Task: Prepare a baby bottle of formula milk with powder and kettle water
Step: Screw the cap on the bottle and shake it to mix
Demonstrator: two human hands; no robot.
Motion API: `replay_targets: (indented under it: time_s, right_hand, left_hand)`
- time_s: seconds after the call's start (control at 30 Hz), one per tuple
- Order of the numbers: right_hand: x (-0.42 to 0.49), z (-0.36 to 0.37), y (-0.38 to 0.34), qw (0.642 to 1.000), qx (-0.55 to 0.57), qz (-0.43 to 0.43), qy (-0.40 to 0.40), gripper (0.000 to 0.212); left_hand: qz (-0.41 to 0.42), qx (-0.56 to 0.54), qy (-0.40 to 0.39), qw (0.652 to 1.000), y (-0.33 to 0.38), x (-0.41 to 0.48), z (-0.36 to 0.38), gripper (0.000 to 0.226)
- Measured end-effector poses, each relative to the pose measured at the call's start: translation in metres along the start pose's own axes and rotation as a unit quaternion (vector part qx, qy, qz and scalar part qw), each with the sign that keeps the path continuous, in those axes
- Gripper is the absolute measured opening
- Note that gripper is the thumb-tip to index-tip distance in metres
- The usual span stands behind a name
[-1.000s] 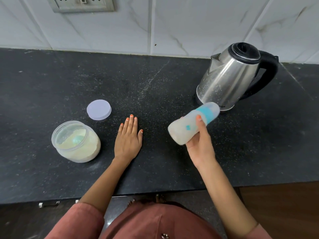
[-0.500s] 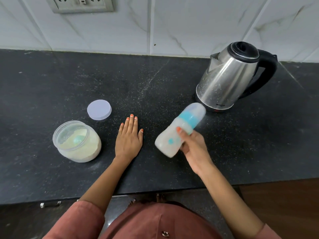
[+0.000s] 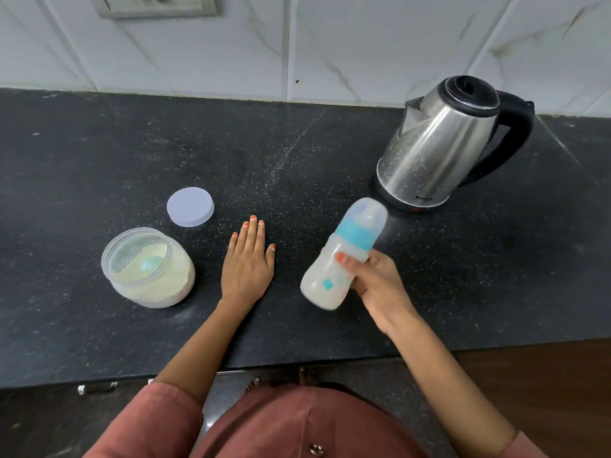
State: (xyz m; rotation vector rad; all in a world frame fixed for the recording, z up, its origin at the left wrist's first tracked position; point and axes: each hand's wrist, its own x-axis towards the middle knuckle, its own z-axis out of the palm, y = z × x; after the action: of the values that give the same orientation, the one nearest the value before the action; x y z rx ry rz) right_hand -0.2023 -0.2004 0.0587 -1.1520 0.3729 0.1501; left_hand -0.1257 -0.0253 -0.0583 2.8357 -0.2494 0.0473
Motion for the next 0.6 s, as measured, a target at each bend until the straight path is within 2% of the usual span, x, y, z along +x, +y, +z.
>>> replay_targets:
  time_s: [0.07,0.13,0.2,0.3,0.37,0.47,0.53,0.6]
  right_hand:
    - [0.01,-0.002,-0.008,0.989,0.14,-0.022,0.053,0.032]
    - [0.018,-0.003,-0.012,0.976,0.19,-0.045,0.093,0.027]
    - [0.014,0.0,-0.005,0.989,0.131,-0.029,0.062,0.027]
    - [0.0,0.004,0.003,0.999,-0.04,0.013,0.003,0.027]
    - [0.006,0.001,-0.002,1.0,0.002,0.0,0.023,0.029]
    - [0.02,-0.002,-0.011,0.979,0.178,-0.037,0.088,0.032]
    - [0.019,0.0,-0.007,0.985,0.16,-0.028,0.064,0.034]
    - [0.006,0.003,0.002,0.999,0.039,0.008,-0.015,0.037]
  left_hand:
    - [0.0,0.001,-0.001,1.0,0.0,0.0,0.0,0.053]
    - [0.0,0.002,-0.001,1.0,0.0,0.0,0.0,0.053]
    - [0.0,0.002,-0.001,1.0,0.0,-0.001,0.0,0.053]
    - [0.0,0.003,-0.005,1.0,0.0,0.0,0.0,0.053]
    - [0.0,0.003,-0.005,1.0,0.0,0.0,0.0,0.053]
    - [0.0,0.006,-0.005,1.0,-0.001,0.0,0.001,0.053]
    - [0.0,0.005,-0.003,1.0,-0.001,-0.001,0.001,0.055]
    - [0.0,0.007,-0.006,1.0,-0.001,0.0,0.001,0.055]
